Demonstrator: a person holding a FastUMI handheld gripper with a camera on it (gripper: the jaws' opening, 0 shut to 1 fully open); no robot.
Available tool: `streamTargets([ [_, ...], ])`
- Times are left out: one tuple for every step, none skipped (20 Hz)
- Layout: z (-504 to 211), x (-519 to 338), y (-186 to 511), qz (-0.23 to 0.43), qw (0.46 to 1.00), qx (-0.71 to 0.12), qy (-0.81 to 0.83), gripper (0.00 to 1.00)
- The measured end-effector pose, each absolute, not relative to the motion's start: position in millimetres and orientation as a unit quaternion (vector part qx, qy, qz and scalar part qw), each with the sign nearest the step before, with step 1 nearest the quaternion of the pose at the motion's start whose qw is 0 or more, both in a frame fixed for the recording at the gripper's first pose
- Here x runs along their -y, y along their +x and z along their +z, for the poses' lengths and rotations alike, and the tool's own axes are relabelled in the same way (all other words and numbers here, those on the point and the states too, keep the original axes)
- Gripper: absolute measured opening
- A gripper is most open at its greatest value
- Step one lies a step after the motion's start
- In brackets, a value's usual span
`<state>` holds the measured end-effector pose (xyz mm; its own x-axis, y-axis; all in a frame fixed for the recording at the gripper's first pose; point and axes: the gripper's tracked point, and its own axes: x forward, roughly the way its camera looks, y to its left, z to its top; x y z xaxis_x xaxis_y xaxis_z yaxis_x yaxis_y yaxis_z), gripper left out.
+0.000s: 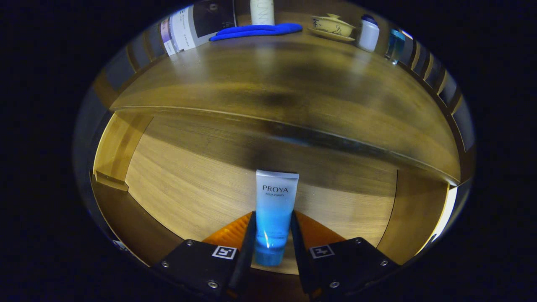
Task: Pull open the drawer, take out the items inside it, and place them on the countertop above the cabinet.
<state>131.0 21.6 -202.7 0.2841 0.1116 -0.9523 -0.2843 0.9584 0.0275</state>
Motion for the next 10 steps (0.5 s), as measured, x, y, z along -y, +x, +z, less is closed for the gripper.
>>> streamTargets([
  [-200.3,-21.5,132.9,0.124,0.802,-0.58,-0.075,0.47],
  [-199.3,-22.0,133.7,0.124,0.805,-0.575,-0.076,0.47],
  [-197.4,-23.5,133.9,0.125,0.809,-0.57,-0.073,0.47],
  [-194.3,-25.7,131.4,0.128,0.81,-0.568,-0.067,0.47],
  [-190.7,-27.9,130.2,0.13,0.813,-0.564,-0.06,0.47],
  [-187.2,-29.8,128.1,0.132,0.817,-0.558,-0.059,0.47],
  [-182.5,-30.6,128.0,0.135,0.821,-0.551,-0.06,0.47],
  [-178.5,-32.0,126.8,0.138,0.825,-0.545,-0.06,0.47],
  [-173.1,-33.2,127.0,0.14,0.83,-0.536,-0.057,0.47],
  [-168.5,-34.0,126.7,0.141,0.835,-0.529,-0.054,0.47],
])
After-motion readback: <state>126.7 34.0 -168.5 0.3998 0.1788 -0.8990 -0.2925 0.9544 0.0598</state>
